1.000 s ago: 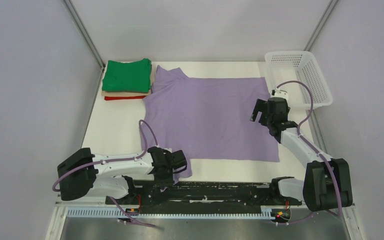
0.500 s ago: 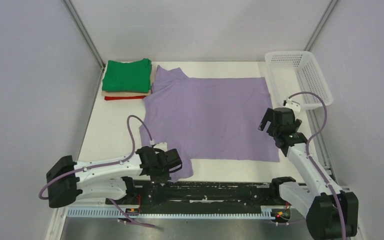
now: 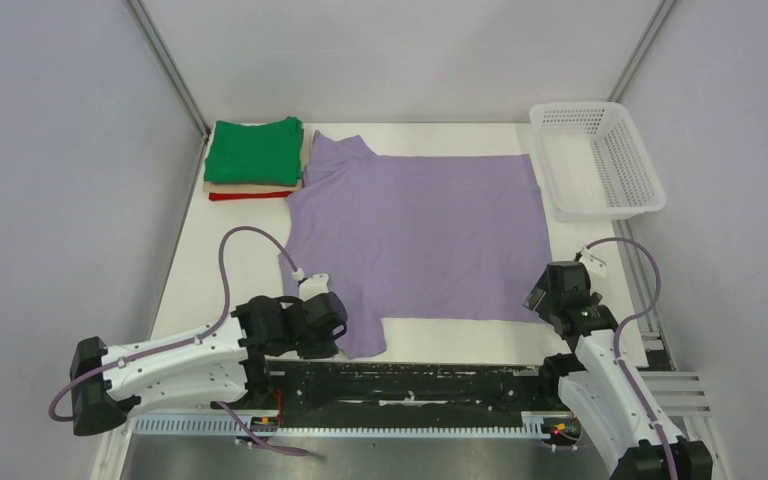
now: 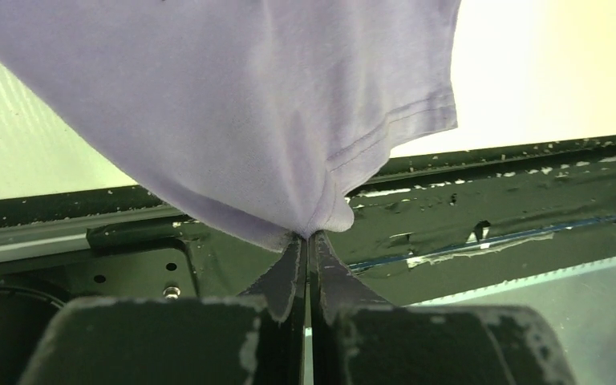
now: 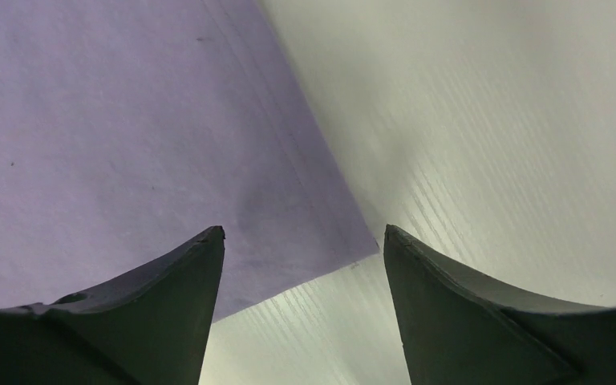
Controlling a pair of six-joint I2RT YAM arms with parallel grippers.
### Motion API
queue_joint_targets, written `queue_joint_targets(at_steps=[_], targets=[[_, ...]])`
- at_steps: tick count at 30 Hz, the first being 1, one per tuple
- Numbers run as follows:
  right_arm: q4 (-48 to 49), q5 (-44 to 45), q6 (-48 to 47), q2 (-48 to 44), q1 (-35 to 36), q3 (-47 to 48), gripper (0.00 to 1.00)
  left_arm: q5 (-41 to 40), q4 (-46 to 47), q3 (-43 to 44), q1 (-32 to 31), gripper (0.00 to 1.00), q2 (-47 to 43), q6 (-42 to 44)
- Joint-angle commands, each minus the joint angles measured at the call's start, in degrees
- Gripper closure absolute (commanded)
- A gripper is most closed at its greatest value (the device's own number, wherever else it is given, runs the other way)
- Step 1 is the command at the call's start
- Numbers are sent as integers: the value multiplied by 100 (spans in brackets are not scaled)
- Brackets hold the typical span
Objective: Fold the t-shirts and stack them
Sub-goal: Grab the side of the flattened tshirt closest away from the robot with both arms
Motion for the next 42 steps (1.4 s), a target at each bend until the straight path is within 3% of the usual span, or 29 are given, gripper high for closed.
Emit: queue_joint_targets(at_steps=[1, 12, 18, 24, 31, 37, 42], targets=[[124, 60, 507, -437, -18, -274, 28, 27, 323, 55, -12, 98, -186, 379], [206, 151, 429, -86, -23, -563, 43, -32, 296, 124, 0, 98, -158, 288], [479, -21, 445, -126, -23, -725, 64, -41, 315, 185, 3, 98, -105, 260], [769, -92, 211, 83, -19, -622, 91, -92, 496, 292, 81, 98, -69, 448], [975, -441, -167, 583, -26, -68, 98, 16, 1026, 612, 318, 98, 169, 999], [1160, -717, -447, 1113, -20, 499, 98, 1021, 1677, 812, 1393, 98, 548, 1815], [1443, -920, -460, 1600, -18, 939, 98, 1166, 1951, 1324, 2106, 98, 1030, 2406]])
